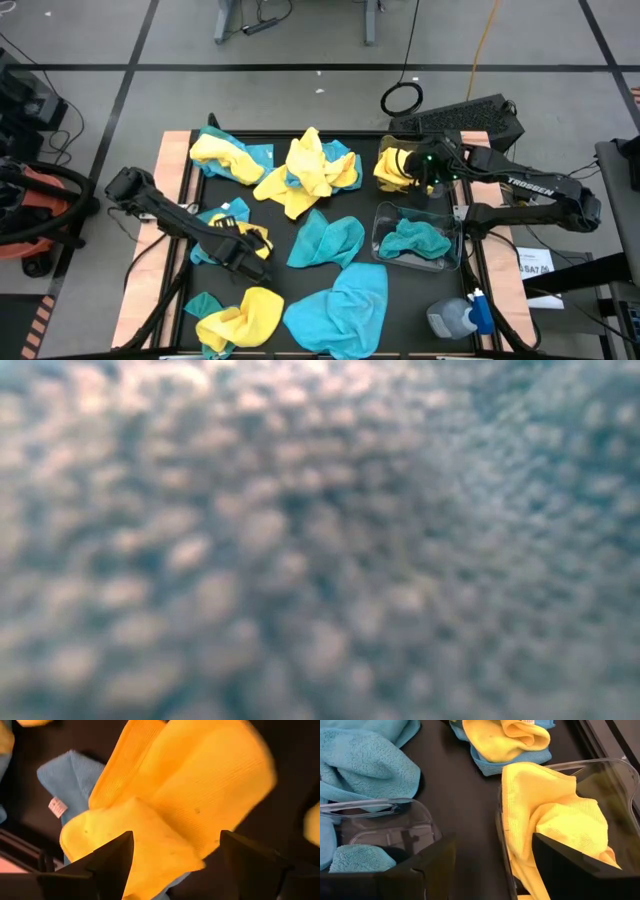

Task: Sort microfiber towel by color & place in baskets
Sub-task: Put the yellow microfiber cloth into the top transparent bin

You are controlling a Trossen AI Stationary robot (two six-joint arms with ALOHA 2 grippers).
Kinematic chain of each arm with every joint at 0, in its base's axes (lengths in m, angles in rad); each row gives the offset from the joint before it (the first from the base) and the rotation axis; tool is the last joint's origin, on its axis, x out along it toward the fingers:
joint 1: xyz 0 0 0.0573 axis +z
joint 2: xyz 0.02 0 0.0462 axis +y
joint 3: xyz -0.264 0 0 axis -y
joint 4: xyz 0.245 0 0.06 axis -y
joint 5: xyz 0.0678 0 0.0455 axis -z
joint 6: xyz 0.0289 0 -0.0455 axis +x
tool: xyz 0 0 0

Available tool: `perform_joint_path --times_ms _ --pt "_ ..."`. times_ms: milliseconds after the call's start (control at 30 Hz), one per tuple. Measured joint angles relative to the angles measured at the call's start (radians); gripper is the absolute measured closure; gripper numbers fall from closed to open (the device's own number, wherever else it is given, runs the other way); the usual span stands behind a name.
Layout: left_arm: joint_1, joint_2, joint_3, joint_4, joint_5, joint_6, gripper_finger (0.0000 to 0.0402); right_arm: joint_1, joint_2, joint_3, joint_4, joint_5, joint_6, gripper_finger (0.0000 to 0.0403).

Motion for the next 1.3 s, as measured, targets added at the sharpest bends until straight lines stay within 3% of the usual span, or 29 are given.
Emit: perform_joint_path --times_ms 267,367,467,600,667,933,1133,1300 --pt "0.005 0.000 -0.151 0.132 -0.042 -0.006 0.0105 0.025 0.000 0.000 -0.017 0.000 0.007 0.0151" --pt "0.008 0.001 -0.177 0.175 -0.048 -0.003 0.0130 0.030 0.000 0.000 -0.021 0.000 0.013 0.0151" --pt "0.008 0.000 -0.178 0.194 -0.049 0.017 0.0198 0.033 0.000 0.000 -0.025 0.001 0.018 0.0151" --pt "0.008 0.000 -0.178 0.202 -0.026 0.053 0.0347 0.033 0.000 0.000 -0.036 0.001 0.026 0.0151" --pt "0.008 0.000 -0.178 0.200 -0.023 0.059 0.0384 0.033 0.000 0.000 -0.036 0.001 0.029 0.0151" --pt "0.008 0.000 -0.066 0.047 -0.082 0.075 0.0397 0.033 0.000 0.000 -0.044 0.001 0.029 0.0151" --pt "0.007 0.000 0.138 -0.145 -0.225 0.076 0.0399 0.033 -0.002 0.005 -0.041 -0.009 0.023 0.0151" --pt "0.007 0.000 0.316 -0.256 -0.379 0.079 0.0400 0.050 -0.002 0.032 -0.005 -0.108 -0.012 0.0151"
